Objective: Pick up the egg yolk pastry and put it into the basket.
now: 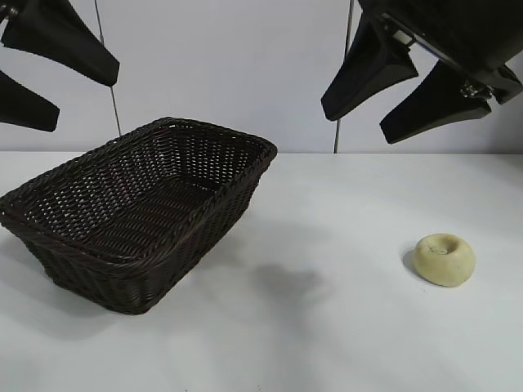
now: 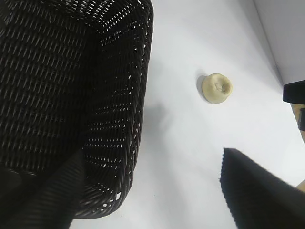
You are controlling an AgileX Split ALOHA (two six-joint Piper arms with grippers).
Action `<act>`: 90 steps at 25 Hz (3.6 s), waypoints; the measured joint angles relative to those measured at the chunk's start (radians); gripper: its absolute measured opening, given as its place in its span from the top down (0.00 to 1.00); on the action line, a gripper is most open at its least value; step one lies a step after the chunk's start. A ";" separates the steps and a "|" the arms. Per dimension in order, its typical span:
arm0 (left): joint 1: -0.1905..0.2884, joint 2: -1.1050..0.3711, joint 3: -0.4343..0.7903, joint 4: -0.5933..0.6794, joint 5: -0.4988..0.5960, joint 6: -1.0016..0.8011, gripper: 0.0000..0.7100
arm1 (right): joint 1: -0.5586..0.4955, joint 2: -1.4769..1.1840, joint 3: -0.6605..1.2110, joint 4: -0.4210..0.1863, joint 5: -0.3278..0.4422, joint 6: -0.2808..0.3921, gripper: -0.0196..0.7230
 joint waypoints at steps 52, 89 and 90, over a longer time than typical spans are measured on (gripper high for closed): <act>0.000 0.000 -0.001 0.725 0.095 -1.227 0.20 | 0.000 0.000 0.000 0.000 0.000 0.001 0.28; -0.198 0.429 -0.006 0.840 -0.213 -1.683 0.64 | 0.000 -0.001 0.000 0.000 0.000 0.001 0.28; -0.198 0.429 -0.007 0.840 -0.214 -1.692 0.71 | 0.000 -0.001 0.000 0.000 0.000 0.001 0.28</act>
